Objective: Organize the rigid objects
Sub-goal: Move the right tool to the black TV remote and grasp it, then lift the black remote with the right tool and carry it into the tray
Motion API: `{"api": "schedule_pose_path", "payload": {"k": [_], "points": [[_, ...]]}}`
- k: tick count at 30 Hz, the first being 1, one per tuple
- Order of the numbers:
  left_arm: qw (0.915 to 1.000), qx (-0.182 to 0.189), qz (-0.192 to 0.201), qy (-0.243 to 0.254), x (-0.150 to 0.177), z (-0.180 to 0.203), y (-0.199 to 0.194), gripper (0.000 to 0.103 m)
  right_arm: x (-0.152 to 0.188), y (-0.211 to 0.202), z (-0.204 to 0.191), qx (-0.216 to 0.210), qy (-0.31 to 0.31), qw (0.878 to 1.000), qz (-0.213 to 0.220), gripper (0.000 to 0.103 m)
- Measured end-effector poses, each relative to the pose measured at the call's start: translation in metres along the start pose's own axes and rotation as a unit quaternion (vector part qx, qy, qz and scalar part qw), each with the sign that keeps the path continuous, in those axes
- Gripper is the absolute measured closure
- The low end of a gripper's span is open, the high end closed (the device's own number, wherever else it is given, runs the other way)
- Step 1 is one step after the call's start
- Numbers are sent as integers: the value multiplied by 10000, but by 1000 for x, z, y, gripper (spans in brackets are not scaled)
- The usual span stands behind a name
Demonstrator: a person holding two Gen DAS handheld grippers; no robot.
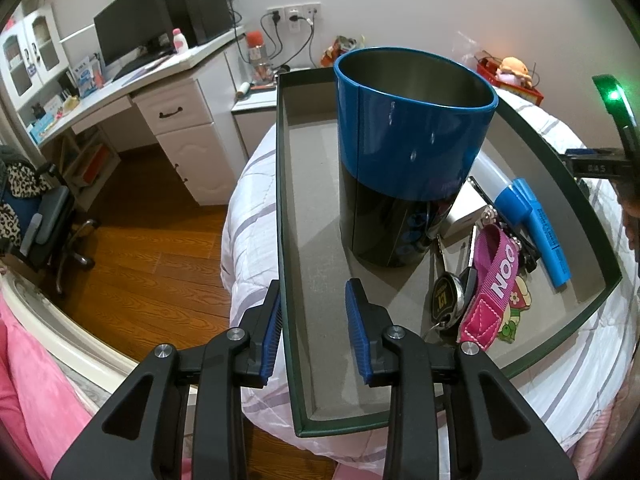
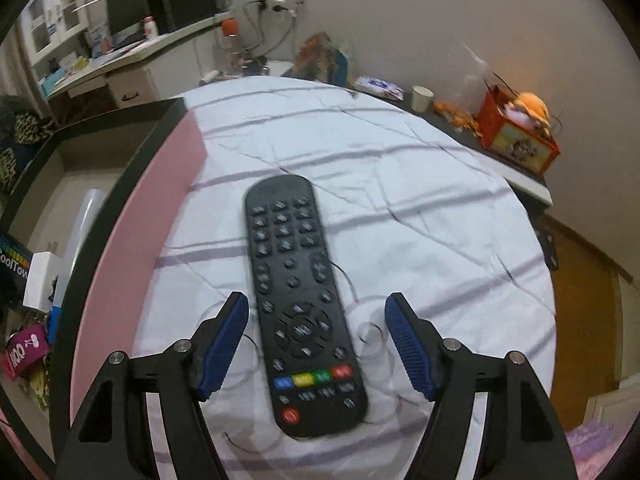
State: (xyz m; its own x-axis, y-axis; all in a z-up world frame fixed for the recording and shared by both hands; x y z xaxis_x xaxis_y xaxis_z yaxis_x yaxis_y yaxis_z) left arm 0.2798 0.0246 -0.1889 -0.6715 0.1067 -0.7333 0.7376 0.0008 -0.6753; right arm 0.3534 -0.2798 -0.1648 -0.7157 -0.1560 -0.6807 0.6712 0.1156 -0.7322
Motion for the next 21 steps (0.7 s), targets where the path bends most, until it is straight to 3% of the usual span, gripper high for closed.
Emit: {"api": "schedule_pose_path", "payload": {"k": [7, 9, 21], "points": [[10000, -1, 4, 3, 0, 1, 0, 73, -1, 16, -11, 31, -212, 9998, 52, 31], [10000, 1, 6, -4, 0, 0, 1, 73, 1, 10, -10, -54, -100, 9999, 127, 56], [10000, 23, 2, -30, 0, 1, 2, 72, 27, -20, -16, -271, 189, 9993, 159, 59]]}}
Point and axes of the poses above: each gripper's, at about its wrist camera, not at the fingertips, and y roughly the way its jaws point, z to its right, x to its underside, the point moved 9 cm from there along y, roughly the way its jaws point, and after that the axes turned 12 degrees about z, right-handed, at the moved point
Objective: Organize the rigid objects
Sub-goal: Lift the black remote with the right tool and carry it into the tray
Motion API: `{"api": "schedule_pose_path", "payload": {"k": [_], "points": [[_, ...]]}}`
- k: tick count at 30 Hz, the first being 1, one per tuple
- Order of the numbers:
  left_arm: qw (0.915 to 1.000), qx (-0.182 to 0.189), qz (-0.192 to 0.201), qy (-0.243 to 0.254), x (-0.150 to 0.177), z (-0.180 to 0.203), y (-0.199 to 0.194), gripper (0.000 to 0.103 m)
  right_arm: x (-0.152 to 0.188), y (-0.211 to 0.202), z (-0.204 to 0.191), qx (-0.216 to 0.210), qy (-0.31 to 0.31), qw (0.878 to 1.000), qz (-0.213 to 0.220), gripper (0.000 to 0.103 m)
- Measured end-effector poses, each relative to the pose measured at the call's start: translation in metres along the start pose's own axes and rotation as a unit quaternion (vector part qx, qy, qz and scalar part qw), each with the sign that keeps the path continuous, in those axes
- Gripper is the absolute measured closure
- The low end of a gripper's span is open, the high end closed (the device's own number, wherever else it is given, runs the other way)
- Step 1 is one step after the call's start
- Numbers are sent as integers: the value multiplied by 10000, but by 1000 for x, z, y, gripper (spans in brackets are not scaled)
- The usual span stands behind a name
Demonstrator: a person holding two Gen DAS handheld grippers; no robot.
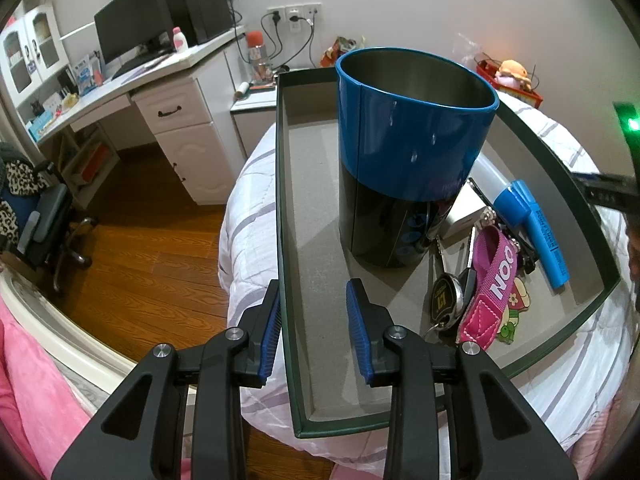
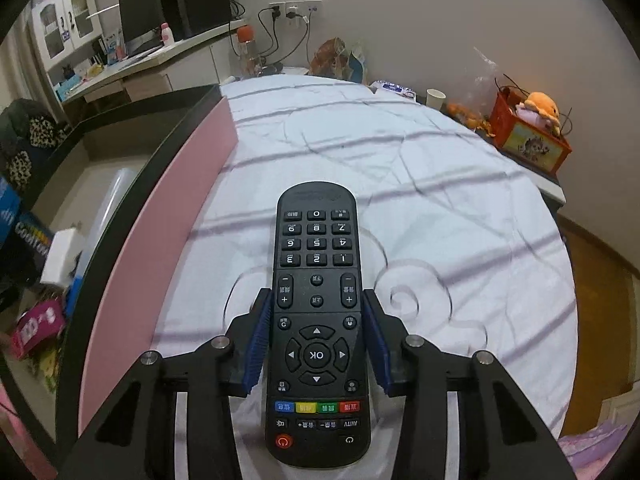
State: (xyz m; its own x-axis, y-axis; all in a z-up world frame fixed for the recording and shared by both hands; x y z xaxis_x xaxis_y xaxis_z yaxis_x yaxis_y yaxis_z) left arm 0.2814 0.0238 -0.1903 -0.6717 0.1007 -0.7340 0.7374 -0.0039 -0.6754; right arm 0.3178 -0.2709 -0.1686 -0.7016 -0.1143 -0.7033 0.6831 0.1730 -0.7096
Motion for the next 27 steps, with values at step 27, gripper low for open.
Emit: {"api": "schedule_pose_path", "payload": {"k": [27], "points": [[10000, -34, 4, -10, 0, 0, 0, 72, 34, -31, -10, -51, 247, 9996, 115, 58]]}}
Point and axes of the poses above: each gripper's, at about its wrist camera, not at the fingertips, and y roughly the way its jaws point, z to its right, x to its underside, the point moved 9 cm from there along y, roughly the way its jaws point, and after that the axes turned 12 degrees about z, right-handed, at the moved point
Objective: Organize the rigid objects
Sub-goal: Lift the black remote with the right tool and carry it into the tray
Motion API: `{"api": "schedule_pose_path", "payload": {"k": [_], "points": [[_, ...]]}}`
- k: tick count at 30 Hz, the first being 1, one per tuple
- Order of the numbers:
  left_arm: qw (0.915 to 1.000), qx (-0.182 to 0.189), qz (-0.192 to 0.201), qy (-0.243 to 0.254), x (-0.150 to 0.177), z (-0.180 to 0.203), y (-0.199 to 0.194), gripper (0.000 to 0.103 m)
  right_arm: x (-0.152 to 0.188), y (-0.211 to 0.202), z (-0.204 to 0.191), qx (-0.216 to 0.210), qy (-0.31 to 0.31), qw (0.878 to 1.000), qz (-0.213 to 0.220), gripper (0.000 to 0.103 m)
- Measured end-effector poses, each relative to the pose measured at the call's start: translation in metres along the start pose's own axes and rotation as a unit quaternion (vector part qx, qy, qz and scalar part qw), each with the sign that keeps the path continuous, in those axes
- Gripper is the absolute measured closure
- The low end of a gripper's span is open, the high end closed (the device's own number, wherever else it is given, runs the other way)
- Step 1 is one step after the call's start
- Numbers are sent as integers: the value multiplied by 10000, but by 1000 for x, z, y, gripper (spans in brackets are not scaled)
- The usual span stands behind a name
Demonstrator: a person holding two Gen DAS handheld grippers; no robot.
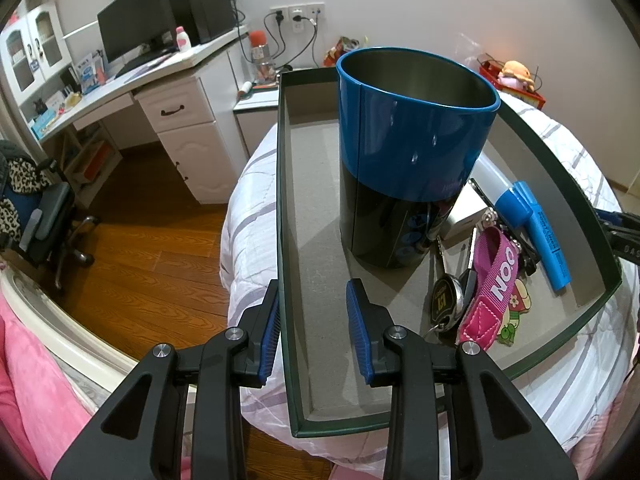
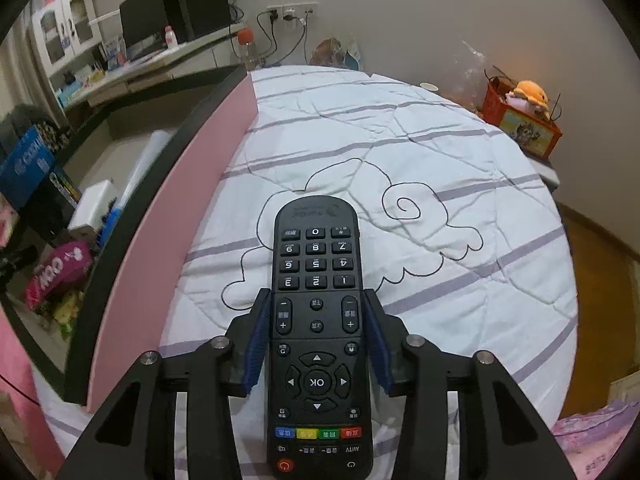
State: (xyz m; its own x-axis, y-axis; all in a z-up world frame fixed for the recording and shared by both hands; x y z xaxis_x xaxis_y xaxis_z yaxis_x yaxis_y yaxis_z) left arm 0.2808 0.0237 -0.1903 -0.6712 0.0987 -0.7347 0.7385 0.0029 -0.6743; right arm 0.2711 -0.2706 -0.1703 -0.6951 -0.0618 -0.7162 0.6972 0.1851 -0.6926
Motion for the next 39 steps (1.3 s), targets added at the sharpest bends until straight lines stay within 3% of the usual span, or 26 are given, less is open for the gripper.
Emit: {"api": "schedule_pose_path", "payload": {"k": [11, 23, 30, 39], "points": [[10000, 24, 7, -17, 0, 0, -1, 72, -24, -27, -18, -155, -44, 9991, 404, 58], [10000, 41, 10, -30, 0, 0, -1, 72, -74, -61, -86, -636, -385, 9920, 1024, 58], [10000, 69, 18, -49, 0, -2, -2, 72, -71, -40, -137, -919, -712, 9894, 869, 58], [9999, 98, 34, -69, 1, -4, -4, 72, -45, -5, -160, -890, -908, 9912, 373, 58]]}}
Point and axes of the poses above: each gripper's, at about its wrist camera, not at the fingertips, and y roughly the way its jaws point, z to its right, x to its underside, the point moved 9 cm from there along y, roughly the way its jaws point, and after that the axes turned 12 degrees about z, right-handed, at the moved point
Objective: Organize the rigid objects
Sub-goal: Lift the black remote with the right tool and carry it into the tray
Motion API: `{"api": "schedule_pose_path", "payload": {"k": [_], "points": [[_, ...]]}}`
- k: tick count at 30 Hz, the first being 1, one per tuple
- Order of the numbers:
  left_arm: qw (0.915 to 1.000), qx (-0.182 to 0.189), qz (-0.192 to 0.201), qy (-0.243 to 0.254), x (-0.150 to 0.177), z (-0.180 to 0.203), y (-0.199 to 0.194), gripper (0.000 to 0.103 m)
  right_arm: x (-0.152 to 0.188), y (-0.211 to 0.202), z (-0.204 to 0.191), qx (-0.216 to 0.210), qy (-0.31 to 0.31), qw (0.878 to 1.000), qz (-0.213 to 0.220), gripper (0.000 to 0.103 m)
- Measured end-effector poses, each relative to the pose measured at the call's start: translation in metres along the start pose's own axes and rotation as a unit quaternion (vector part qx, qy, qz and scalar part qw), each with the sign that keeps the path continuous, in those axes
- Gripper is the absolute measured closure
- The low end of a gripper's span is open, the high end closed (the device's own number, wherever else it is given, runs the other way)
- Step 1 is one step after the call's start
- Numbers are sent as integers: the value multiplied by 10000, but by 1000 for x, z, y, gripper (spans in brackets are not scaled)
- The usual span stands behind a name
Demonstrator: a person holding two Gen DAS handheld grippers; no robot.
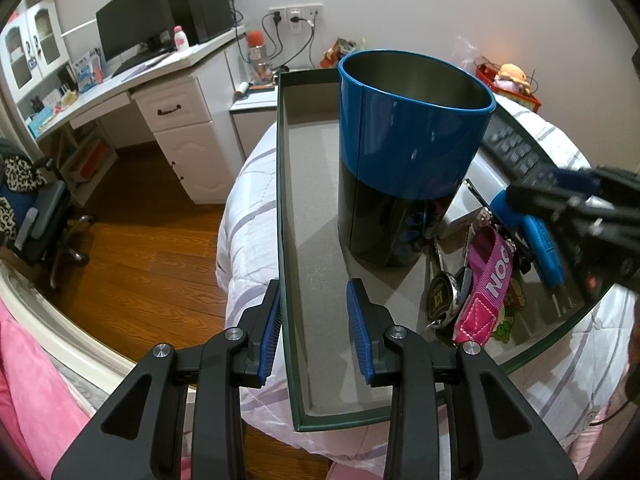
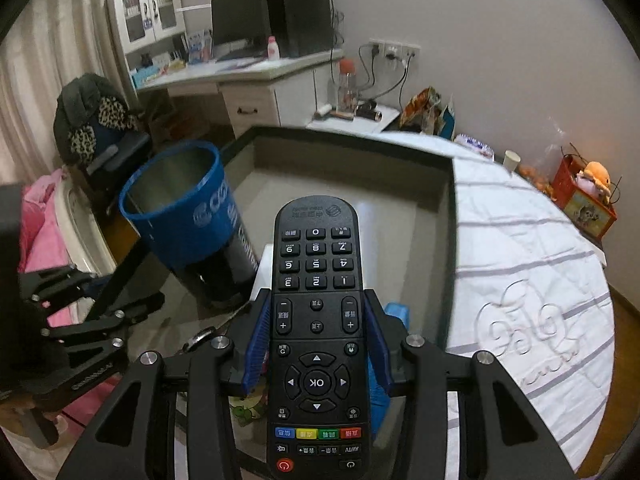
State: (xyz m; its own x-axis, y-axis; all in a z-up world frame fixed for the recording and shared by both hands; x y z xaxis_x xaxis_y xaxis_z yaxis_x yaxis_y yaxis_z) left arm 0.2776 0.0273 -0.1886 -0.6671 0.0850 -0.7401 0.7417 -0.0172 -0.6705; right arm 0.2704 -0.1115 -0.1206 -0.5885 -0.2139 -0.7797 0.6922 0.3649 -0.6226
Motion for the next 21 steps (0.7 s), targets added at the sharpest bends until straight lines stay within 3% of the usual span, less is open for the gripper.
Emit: {"api": "schedule_pose_path", "payload": {"k": [21], "points": [[10000, 0, -9, 20, 1, 0, 0, 71, 11, 16, 0, 260, 115, 9995, -162, 58]]}}
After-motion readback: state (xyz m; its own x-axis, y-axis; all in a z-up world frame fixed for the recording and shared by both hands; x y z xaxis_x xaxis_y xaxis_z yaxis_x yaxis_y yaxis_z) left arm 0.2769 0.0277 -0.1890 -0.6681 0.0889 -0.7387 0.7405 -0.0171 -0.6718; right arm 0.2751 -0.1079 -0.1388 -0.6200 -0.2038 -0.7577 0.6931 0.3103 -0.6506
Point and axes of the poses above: each gripper's, at about its wrist camera, not at the fingertips, and y roughly the way its jaws point, z to its right, x to its underside, the point moved 9 cm from there along y, roughly the way its jaws point, and after that the axes turned 12 degrees about z, right-handed, at the moved point
